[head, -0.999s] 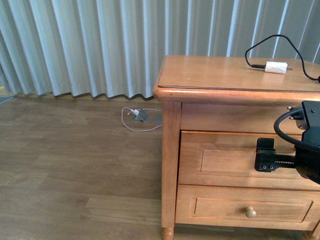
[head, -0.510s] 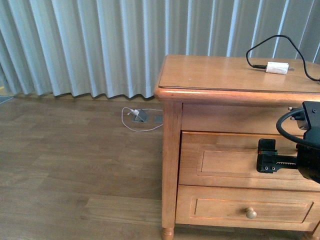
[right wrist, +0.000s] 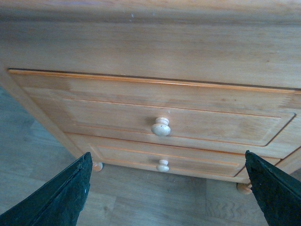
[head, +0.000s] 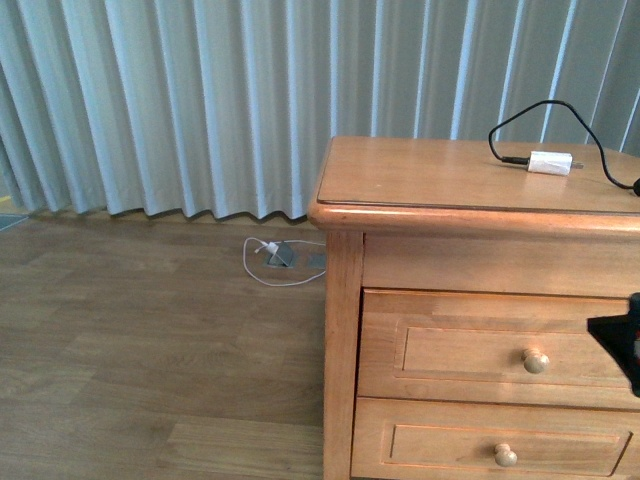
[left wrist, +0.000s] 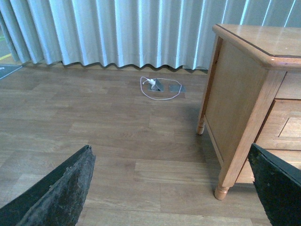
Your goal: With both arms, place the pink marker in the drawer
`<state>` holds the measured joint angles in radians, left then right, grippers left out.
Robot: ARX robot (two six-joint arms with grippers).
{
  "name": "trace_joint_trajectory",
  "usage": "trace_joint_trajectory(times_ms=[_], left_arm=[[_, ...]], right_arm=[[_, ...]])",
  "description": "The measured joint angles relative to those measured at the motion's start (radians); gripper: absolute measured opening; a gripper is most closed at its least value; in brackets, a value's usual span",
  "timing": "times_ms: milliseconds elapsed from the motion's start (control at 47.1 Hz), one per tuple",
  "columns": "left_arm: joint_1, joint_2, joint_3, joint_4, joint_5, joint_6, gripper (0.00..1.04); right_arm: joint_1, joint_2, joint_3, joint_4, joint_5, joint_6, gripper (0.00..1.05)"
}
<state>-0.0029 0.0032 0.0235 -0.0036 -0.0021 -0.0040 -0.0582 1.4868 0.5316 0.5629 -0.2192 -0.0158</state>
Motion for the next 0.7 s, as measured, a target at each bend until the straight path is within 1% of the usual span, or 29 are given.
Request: trace_joint_trajectory(times_ms=[170, 213, 361, 425, 531, 701], left_arm=[[0.000, 0.000, 0.000, 0.000, 0.000, 0.000, 0.99], [0.000, 0.000, 0.000, 0.000, 0.000, 0.000, 0.99], [0.000, 0.000, 0.000, 0.000, 0.000, 0.000, 0.99], [0.000, 0.000, 0.000, 0.000, 0.000, 0.000, 0.99], [0.000, 0.000, 0.000, 0.000, 0.000, 0.000, 0.99], [0.000, 0.000, 0.000, 0.000, 0.000, 0.000, 0.99]], right_arm=[[-0.060, -0.292, -0.081, -0.198, -0.102, -0.003, 0.96], [-0.094, -0.396, -0.099, -0.276, -0.143, -0.006, 0.96], [-0.185, -0.602, -0.117, -0.438, -0.241, -0.015, 0.96], [-0.239, -0.697, -0.123, -0.510, -0.284, -0.031, 0.96], [-0.276, -0.760, -0.129, -0.538, -0.301, -0.043, 0.96], [-0.280, -0.761, -0.129, -0.541, -0.305, -0.051, 0.96]])
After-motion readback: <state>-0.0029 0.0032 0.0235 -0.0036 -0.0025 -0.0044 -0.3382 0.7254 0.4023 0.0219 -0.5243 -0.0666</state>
